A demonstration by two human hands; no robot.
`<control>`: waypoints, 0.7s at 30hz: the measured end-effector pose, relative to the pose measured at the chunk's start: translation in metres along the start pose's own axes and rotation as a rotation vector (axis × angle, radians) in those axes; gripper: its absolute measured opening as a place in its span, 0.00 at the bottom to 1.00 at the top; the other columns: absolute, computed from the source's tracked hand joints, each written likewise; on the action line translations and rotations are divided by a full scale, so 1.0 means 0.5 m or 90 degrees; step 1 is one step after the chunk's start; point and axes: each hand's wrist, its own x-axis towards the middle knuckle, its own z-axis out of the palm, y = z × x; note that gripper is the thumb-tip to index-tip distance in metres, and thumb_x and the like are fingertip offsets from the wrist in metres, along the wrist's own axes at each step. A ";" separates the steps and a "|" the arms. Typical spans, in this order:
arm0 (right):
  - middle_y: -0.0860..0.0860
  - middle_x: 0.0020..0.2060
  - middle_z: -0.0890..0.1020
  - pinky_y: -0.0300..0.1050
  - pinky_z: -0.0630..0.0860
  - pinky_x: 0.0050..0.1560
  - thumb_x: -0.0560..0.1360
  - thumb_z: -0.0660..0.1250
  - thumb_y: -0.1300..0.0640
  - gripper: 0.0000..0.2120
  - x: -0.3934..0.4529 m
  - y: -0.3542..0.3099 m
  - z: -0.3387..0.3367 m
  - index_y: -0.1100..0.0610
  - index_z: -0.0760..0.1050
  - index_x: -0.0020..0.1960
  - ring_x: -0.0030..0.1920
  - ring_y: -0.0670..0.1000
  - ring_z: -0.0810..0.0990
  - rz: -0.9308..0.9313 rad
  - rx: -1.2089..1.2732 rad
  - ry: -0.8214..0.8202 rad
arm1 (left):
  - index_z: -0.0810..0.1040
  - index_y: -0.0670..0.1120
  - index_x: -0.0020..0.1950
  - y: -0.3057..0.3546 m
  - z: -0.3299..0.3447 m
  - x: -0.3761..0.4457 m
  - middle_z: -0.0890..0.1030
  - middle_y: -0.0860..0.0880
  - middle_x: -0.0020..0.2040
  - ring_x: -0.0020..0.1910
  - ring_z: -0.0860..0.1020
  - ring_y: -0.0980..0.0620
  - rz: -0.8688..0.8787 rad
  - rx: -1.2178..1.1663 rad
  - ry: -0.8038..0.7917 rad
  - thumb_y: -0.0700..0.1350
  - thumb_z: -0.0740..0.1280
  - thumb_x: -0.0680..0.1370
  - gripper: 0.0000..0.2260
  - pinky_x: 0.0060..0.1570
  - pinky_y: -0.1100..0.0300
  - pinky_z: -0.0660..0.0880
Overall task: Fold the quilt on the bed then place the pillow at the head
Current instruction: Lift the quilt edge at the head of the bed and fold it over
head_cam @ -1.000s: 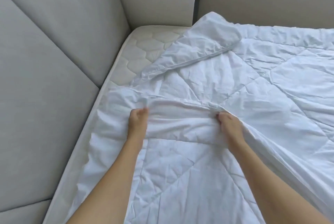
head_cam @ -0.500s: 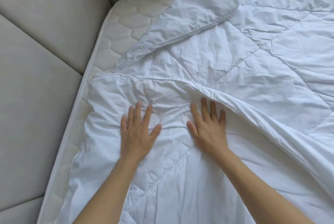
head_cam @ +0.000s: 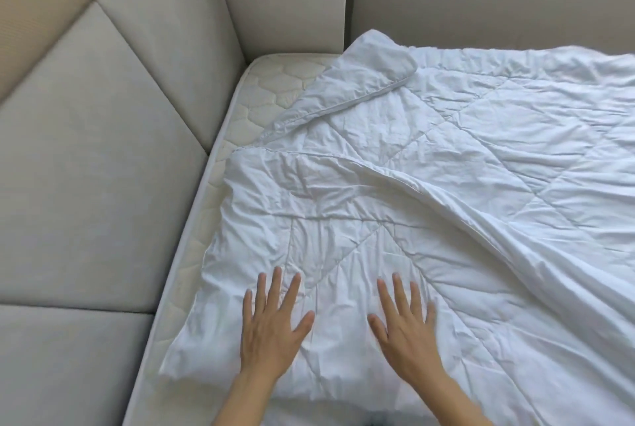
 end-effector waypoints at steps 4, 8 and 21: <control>0.45 0.83 0.41 0.66 0.42 0.78 0.78 0.34 0.30 0.34 -0.079 -0.086 -0.205 0.40 0.39 0.82 0.83 0.59 0.41 -0.035 0.049 0.140 | 0.49 0.59 0.83 0.051 -0.221 -0.023 0.47 0.50 0.84 0.83 0.41 0.48 0.011 -0.052 0.110 0.69 0.49 0.81 0.32 0.78 0.46 0.39; 0.43 0.81 0.35 0.63 0.36 0.78 0.78 0.38 0.31 0.35 -0.224 -0.149 -0.367 0.40 0.36 0.81 0.82 0.54 0.34 -0.080 0.073 0.277 | 0.50 0.59 0.83 0.100 -0.436 -0.102 0.47 0.49 0.84 0.83 0.41 0.47 0.045 -0.090 0.227 0.70 0.48 0.81 0.33 0.79 0.44 0.41; 0.45 0.82 0.37 0.61 0.31 0.77 0.79 0.43 0.32 0.36 -0.706 -0.133 -0.631 0.42 0.39 0.83 0.81 0.52 0.31 -0.105 0.086 0.491 | 0.53 0.56 0.83 0.260 -0.812 -0.417 0.50 0.46 0.84 0.83 0.48 0.42 0.163 -0.151 0.459 0.70 0.51 0.79 0.35 0.78 0.39 0.44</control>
